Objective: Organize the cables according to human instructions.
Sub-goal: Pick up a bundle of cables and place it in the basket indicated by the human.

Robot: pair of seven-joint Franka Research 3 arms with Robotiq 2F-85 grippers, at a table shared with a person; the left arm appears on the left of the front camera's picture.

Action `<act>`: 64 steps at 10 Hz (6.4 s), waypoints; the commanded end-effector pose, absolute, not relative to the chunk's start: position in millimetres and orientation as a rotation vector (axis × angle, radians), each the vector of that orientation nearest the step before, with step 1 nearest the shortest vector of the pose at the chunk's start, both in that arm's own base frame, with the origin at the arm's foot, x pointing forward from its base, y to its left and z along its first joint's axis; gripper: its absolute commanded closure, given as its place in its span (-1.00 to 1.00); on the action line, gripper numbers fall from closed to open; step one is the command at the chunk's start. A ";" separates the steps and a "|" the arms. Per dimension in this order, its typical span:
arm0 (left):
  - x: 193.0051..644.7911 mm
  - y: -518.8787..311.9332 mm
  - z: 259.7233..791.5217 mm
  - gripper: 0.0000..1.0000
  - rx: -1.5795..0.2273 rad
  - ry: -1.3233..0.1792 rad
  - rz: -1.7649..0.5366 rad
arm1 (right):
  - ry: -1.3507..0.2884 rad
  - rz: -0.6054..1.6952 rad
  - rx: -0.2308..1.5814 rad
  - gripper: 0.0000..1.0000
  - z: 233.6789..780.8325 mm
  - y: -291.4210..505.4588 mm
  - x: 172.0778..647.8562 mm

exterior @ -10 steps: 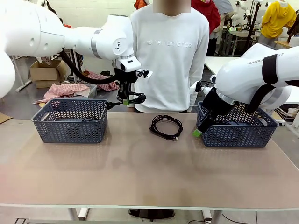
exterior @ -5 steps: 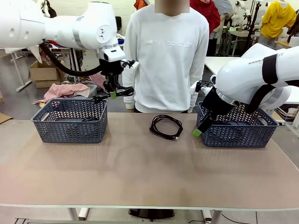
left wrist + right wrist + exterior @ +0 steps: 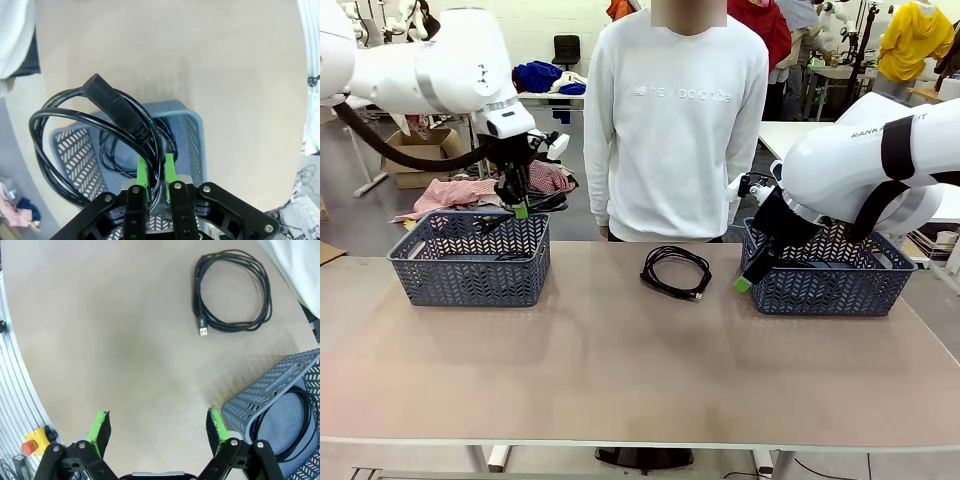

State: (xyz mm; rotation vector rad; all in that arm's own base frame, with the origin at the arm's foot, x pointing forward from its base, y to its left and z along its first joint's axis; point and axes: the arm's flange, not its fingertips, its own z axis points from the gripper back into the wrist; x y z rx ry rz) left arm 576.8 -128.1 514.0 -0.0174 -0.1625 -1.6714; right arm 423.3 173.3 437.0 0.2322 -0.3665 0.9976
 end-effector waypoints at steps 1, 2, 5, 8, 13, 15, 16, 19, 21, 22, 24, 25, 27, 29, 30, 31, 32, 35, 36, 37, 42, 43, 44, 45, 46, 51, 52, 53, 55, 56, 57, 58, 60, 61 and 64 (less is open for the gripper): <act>561.2 -107.1 506.1 1.00 -0.014 -0.235 -1.688 | -0.367 0.999 0.231 -1.00 439.8 174.9 424.1; 561.4 -99.0 499.7 1.00 -0.005 -0.242 -1.693 | -0.367 0.999 0.231 -1.00 439.8 174.9 424.1; 563.6 -77.0 486.8 1.00 0.011 -0.222 -1.705 | -0.367 0.999 0.231 -1.00 439.8 174.9 424.1; 567.4 -65.2 476.6 1.00 0.036 -0.192 -1.712 | -0.367 0.999 0.231 -1.00 439.8 174.9 424.1; 579.5 -56.5 456.7 1.00 0.072 -0.190 -1.664 | -0.367 0.999 0.231 -1.00 439.8 174.9 424.1; 580.9 -54.9 455.3 0.31 0.069 -0.177 -1.663 | -0.367 0.999 0.231 -1.00 439.8 174.9 424.1; 581.1 -54.5 455.5 -0.08 0.069 -0.173 -1.658 | -0.367 0.999 0.231 -1.00 439.8 174.9 424.1; 582.7 -54.3 462.3 -0.16 0.032 -0.149 -1.637 | -0.367 0.999 0.231 -1.00 439.8 174.9 424.1; 584.0 -53.5 464.9 -0.54 -0.003 -0.138 -1.631 | -0.367 0.999 0.231 -1.00 439.8 174.9 424.1; 584.2 -53.1 464.7 -0.62 -0.013 -0.133 -1.627 | -0.367 0.999 0.231 -1.00 439.8 174.9 424.1; 584.6 -53.3 463.0 -1.00 -0.022 -0.130 -1.620 | -0.367 0.999 0.231 -1.00 439.8 174.9 424.1; 584.2 -53.4 461.7 -1.00 -0.027 -0.131 -1.616 | -0.367 0.999 0.231 -1.00 439.8 174.9 424.1; 582.5 -54.9 460.1 -1.00 -0.029 -0.136 -1.611 | -0.367 0.999 0.231 -1.00 439.8 174.9 424.1; 581.5 -55.9 458.2 -1.00 -0.019 -0.131 -1.631 | -0.367 0.999 0.231 -1.00 439.8 174.9 424.1; 581.5 -55.9 458.2 -1.00 -0.019 -0.131 -1.631 | -0.367 0.999 0.231 -1.00 439.8 174.9 424.1; 581.5 -55.9 458.2 -1.00 -0.019 -0.131 -1.631 | -0.367 0.999 0.231 -1.00 439.8 174.9 424.1; 581.5 -55.9 458.2 -1.00 -0.019 -0.131 -1.631 | -0.367 0.999 0.231 -1.00 439.8 174.9 424.1; 582.1 -58.3 457.3 -1.00 -0.019 -0.136 -1.618 | -0.367 0.999 0.231 -1.00 439.8 174.9 424.1; 578.1 -70.9 462.2 -1.00 -0.045 -0.200 -1.582 | -0.367 0.999 0.231 -1.00 439.8 174.9 424.1; 570.8 -83.2 464.5 -1.00 -0.109 -0.244 -1.568 | -0.367 0.999 0.231 -1.00 439.8 174.9 424.1; 523.8 -126.6 461.2 -1.00 -0.299 -0.354 -1.492 | -0.367 0.999 0.231 -1.00 439.8 174.9 424.1; 512.1 -133.2 456.4 -1.00 -0.312 -0.368 -1.472 | -0.367 0.999 0.231 -1.00 439.8 174.9 424.1; 500.3 -138.2 452.2 -1.00 -0.314 -0.402 -1.451 | -0.367 0.999 0.231 -1.00 439.8 174.9 424.1; 488.2 -141.3 447.6 -1.00 -0.299 -0.429 -1.425 | -0.367 0.999 0.231 -1.00 439.8 174.9 424.1; 477.2 -143.6 444.4 -1.00 -0.269 -0.451 -1.404 | -0.367 0.999 0.231 -1.00 439.8 174.9 424.1; 467.8 -152.0 436.8 -1.00 -0.227 -0.449 -1.404 | -0.367 0.999 0.231 -1.00 439.8 174.9 424.1; 467.8 -152.0 436.8 -1.00 -0.227 -0.449 -1.404 | -0.367 0.999 0.231 -1.00 439.8 174.9 424.1; 467.8 -152.0 436.8 -1.00 -0.227 -0.449 -1.404 | -0.367 0.999 0.231 -1.00 439.8 174.9 424.1; 467.8 -152.0 436.8 -1.00 -0.227 -0.449 -1.404 | -0.367 0.999 0.231 -1.00 439.8 174.9 424.1; 467.8 -152.0 436.8 -1.00 -0.227 -0.449 -1.404 | -0.367 0.999 0.231 -1.00 439.8 174.9 424.1; 467.8 -152.0 436.8 -1.00 -0.227 -0.449 -1.404 | -0.367 0.999 0.231 -1.00 439.8 174.9 424.1; 467.8 -152.0 436.8 -1.00 -0.227 -0.449 -1.404 | -0.367 0.999 0.231 -1.00 439.8 174.9 424.1; 467.8 -152.0 436.8 -1.00 -0.227 -0.449 -1.404 | -0.367 0.999 0.231 -1.00 439.8 174.9 424.1; 467.8 -152.0 436.8 -1.00 -0.227 -0.449 -1.404 | -0.367 0.999 0.231 -1.00 439.8 174.9 424.1; 467.8 -152.0 436.8 -1.00 -0.227 -0.449 -1.404 | -0.367 0.999 0.231 -1.00 439.8 174.9 424.1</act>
